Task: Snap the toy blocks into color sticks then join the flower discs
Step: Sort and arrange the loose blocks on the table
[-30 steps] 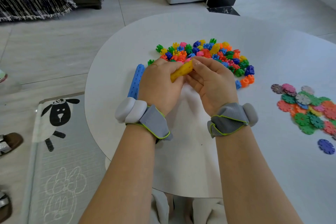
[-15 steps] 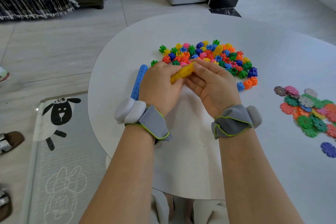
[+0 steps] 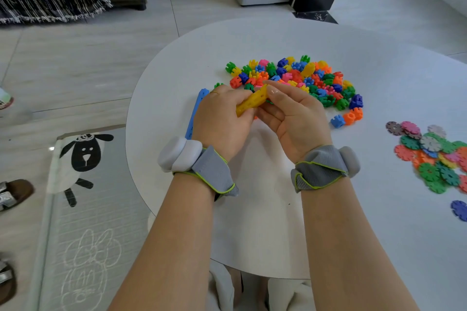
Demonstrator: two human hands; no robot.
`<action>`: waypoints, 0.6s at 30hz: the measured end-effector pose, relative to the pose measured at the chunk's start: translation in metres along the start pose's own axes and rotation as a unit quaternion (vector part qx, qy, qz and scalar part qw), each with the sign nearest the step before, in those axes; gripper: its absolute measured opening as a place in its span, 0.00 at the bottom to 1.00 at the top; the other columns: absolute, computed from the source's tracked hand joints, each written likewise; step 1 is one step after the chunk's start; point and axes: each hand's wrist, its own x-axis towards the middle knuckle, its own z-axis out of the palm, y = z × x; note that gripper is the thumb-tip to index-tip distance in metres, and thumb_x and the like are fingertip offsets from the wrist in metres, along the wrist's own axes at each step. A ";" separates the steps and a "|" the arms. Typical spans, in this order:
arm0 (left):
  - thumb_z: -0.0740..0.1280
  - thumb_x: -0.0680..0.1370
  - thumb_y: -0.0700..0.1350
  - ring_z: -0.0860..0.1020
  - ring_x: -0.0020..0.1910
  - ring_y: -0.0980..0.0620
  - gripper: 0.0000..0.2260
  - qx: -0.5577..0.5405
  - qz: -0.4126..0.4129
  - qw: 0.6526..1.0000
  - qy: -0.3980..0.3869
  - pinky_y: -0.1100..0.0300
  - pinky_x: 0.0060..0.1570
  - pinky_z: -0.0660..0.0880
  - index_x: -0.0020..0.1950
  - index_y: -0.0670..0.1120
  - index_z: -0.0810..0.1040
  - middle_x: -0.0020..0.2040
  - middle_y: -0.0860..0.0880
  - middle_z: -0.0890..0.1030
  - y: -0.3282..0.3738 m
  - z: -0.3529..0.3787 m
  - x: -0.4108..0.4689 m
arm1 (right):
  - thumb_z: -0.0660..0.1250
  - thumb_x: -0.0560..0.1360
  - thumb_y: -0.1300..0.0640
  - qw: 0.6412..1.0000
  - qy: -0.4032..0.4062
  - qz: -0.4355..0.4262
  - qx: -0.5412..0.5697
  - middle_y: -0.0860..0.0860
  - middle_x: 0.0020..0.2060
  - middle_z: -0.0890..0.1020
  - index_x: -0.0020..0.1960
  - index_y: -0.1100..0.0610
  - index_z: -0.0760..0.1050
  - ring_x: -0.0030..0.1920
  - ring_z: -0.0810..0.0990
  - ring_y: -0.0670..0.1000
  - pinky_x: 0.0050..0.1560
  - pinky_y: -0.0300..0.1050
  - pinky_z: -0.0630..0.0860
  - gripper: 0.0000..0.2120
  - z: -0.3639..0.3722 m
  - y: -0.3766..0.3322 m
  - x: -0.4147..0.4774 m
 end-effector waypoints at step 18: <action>0.66 0.76 0.46 0.73 0.52 0.46 0.13 0.027 -0.028 0.999 -0.013 0.62 0.46 0.63 0.60 0.50 0.80 0.49 0.44 0.78 -0.007 -0.003 0.002 | 0.62 0.78 0.60 0.956 0.134 -0.091 -0.246 0.51 0.31 0.79 0.48 0.54 0.80 0.25 0.76 0.50 0.28 0.43 0.73 0.08 -0.004 0.009 0.017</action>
